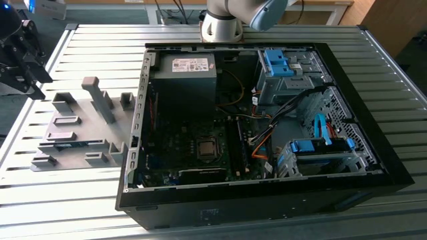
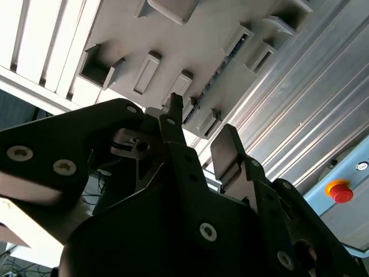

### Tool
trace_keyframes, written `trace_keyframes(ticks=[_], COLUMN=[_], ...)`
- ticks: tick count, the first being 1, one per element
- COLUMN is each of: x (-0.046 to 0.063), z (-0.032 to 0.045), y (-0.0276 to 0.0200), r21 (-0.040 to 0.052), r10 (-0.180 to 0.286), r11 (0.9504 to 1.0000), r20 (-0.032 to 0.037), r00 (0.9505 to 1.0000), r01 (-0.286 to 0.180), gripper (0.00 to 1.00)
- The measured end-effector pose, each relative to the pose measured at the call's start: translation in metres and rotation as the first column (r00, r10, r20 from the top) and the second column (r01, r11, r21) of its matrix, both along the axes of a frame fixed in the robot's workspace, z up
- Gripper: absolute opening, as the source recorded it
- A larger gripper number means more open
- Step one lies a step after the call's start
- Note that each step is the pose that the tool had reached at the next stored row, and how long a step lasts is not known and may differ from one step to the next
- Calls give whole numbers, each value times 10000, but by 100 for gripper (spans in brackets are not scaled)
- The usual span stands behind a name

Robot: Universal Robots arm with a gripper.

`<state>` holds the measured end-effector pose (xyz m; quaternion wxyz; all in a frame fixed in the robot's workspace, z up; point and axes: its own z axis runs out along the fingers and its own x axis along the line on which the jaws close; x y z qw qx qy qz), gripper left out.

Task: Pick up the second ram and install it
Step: 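Pick up the second ram and move it above second insertion slot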

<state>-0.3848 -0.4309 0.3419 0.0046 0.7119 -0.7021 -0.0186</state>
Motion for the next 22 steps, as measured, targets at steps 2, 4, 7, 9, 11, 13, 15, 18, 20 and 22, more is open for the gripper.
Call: trace_keyframes(ticks=[2, 4, 7, 9, 11, 13, 15, 18, 20, 22], x=[0, 0, 0, 0, 0, 0, 0, -3, -9, -14], z=[-1, -4, -34, -34, -35, -35, -35, -39, -46, -54], y=[0, 0, 0, 0, 0, 0, 0, 0, 0, 0], r21=[0, 1, 1, 1, 2, 1, 1, 3, 1, 0], r10=[0, 0, 0, 0, 0, 0, 0, -4, -137, -268], r11=[10000, 10000, 10000, 10000, 10000, 10000, 10000, 10000, 9999, 9996], r20=[0, 1, 1, 1, 1, 1, 1, 5, 2, 0], r00=[10000, 10000, 10000, 10000, 10000, 10000, 10000, 10000, 9999, 9996], r01=[0, 0, 0, 0, 0, 0, 0, 4, 137, 268], gripper=[47, 47, 47, 47, 47, 47, 47, 47, 47, 47])
